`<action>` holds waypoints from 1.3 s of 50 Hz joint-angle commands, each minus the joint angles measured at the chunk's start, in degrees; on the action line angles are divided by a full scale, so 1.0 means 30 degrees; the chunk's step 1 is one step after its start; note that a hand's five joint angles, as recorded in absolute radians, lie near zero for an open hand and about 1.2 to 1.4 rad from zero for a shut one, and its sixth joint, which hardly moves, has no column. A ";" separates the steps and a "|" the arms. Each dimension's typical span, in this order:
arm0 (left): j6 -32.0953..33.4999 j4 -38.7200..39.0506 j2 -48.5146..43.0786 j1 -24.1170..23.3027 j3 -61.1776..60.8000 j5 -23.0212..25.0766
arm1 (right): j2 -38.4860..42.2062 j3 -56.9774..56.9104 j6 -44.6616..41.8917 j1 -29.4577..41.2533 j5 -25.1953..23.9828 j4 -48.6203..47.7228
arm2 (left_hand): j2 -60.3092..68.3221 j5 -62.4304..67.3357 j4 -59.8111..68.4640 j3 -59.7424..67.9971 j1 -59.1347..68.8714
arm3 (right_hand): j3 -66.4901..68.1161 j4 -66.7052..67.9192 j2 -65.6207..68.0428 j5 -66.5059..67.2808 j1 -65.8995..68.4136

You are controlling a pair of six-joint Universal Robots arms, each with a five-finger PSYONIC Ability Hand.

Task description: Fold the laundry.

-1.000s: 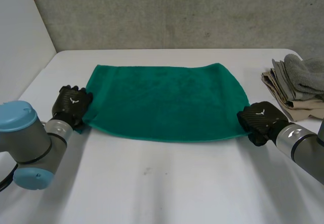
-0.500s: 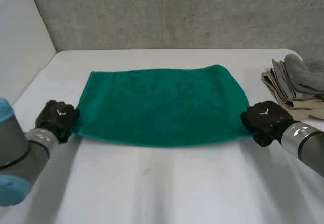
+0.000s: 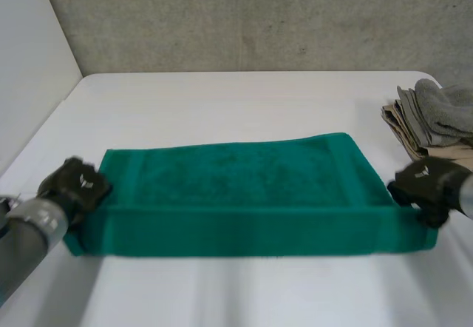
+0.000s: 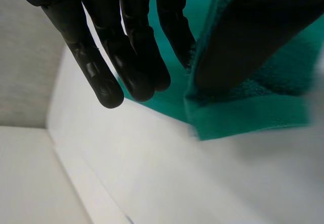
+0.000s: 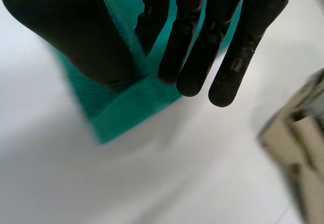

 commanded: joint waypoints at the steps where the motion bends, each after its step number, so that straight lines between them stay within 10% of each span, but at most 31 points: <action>1: -0.1483 0.4022 -0.5981 -0.1340 0.4725 -0.0844 | 0.3721 -0.2974 0.1956 0.2771 0.1317 -0.6148 | 0.3778 0.4716 0.3758 0.3875 0.4945 | 0.4086 0.3918 0.4098 0.4230 0.7735; 22: -0.2042 0.6509 -1.4746 -0.2569 1.5482 -0.3658 | 1.3303 -1.4635 0.1985 0.5351 0.3341 -1.1278 | 0.2564 0.3502 0.2544 0.2662 0.3731 | 0.3995 0.3827 0.4007 0.4139 0.7643; 24: -0.2012 0.6981 -1.4777 -0.2776 1.5424 -0.3717 | 1.3888 -1.5366 0.2074 0.5409 0.3428 -1.2037 | -0.5252 -0.4315 -0.5272 -0.5155 -0.4085 | -1.7666 -1.7834 -1.7654 -1.7522 -1.4018; 25: -0.1954 0.7245 -1.4777 -0.2864 1.5395 -0.3775 | 1.4036 -1.5515 0.2074 0.5410 0.3458 -1.2303 | -1.1182 -1.0244 -1.1202 -1.1084 -1.0014 | -1.9247 -1.9415 -1.9235 -1.9103 -1.5599; 27: -0.1895 0.7685 -1.4748 -0.3040 1.5220 -0.4242 | 1.4126 -1.5779 0.2103 0.5410 0.3720 -1.2802 | -1.9556 -1.8618 -1.9575 -1.9458 -1.8388 | -1.9247 -1.9415 -1.9235 -1.9103 -1.5599; 37: -0.2596 0.7980 -1.2235 -0.3451 1.1596 -0.5769 | 0.9154 -1.1159 0.5526 0.5176 0.6857 -1.1606 | -1.9556 -1.8618 -1.9575 -1.9458 -1.8388 | -1.9247 -1.9415 -1.9235 -1.9103 -1.5599; 50: -0.7049 0.7921 -0.7366 -0.3451 0.6725 -0.4363 | 0.4255 -0.2661 0.9543 0.2922 0.2935 -0.7735 | -1.9556 -1.8618 -1.9575 -1.9458 -1.8388 | -1.7995 -1.8163 -1.7983 -1.7851 -1.4347; 65: -0.7696 0.7921 -0.7276 -0.3509 0.5815 -0.4127 | 0.5951 -0.1571 0.9487 0.2597 0.2462 -1.1278 | -1.9556 -1.8618 -1.9575 -1.9458 -1.8388 | -0.9530 -0.9698 -0.9518 -0.9386 -0.5881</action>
